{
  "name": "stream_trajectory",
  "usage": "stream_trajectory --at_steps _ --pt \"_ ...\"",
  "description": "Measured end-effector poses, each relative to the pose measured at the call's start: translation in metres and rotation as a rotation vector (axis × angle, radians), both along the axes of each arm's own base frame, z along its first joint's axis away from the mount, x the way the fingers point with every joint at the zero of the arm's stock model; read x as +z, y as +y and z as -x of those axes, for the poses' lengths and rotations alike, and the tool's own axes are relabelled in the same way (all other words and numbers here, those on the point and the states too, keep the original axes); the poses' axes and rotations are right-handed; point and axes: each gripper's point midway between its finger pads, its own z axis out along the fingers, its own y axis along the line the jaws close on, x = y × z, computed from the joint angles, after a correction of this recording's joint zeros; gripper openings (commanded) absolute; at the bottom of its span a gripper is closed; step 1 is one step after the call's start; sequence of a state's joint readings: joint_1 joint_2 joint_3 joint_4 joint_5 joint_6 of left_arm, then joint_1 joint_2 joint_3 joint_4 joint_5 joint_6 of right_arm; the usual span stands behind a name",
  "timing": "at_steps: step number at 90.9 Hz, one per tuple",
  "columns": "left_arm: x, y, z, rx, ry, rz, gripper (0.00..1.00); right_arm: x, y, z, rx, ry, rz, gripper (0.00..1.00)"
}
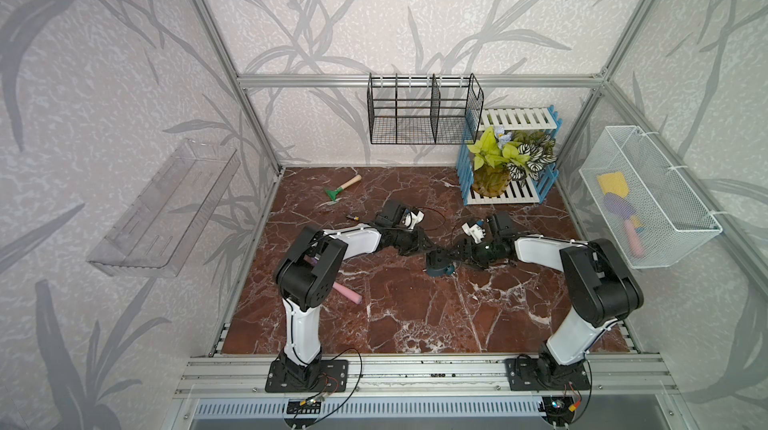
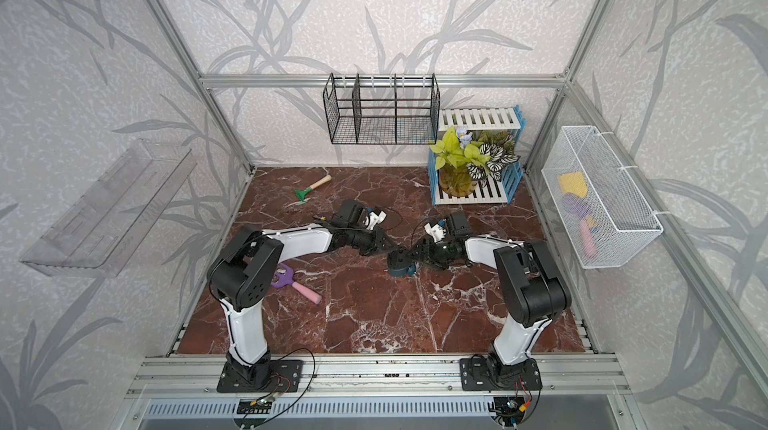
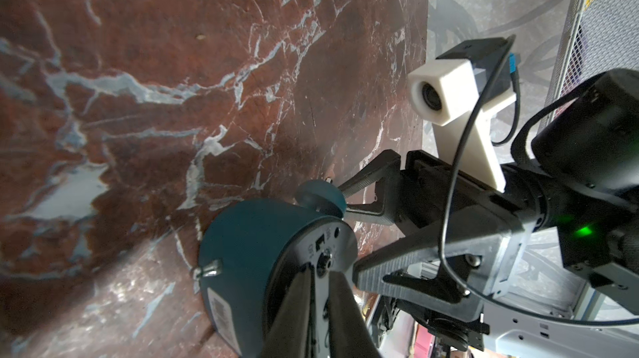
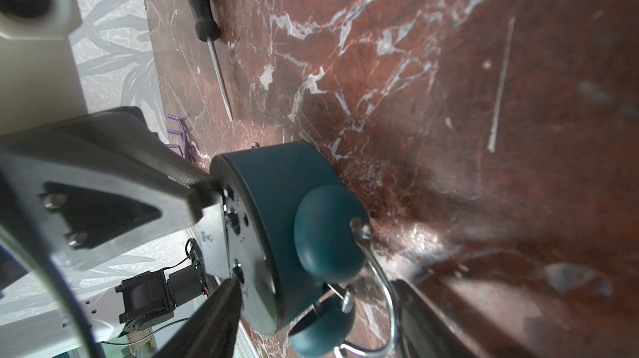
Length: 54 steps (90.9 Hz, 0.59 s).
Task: Remove the battery from the alarm
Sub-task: Install the cover on the alarm.
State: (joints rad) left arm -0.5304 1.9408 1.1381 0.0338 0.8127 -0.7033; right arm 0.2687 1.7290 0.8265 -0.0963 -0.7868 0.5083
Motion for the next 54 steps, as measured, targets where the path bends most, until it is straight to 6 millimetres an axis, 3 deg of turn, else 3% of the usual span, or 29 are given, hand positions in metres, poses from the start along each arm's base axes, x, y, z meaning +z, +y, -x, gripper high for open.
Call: stream_trajectory --at_steps 22,54 --pt "0.0006 -0.0025 0.0031 -0.008 -0.005 -0.016 0.31 -0.0010 0.0001 0.0008 -0.001 0.001 -0.001 0.71" --pt "0.0031 -0.0011 0.0014 0.000 -0.017 -0.062 0.36 -0.0020 0.0005 0.0016 -0.005 0.004 -0.003 0.71"
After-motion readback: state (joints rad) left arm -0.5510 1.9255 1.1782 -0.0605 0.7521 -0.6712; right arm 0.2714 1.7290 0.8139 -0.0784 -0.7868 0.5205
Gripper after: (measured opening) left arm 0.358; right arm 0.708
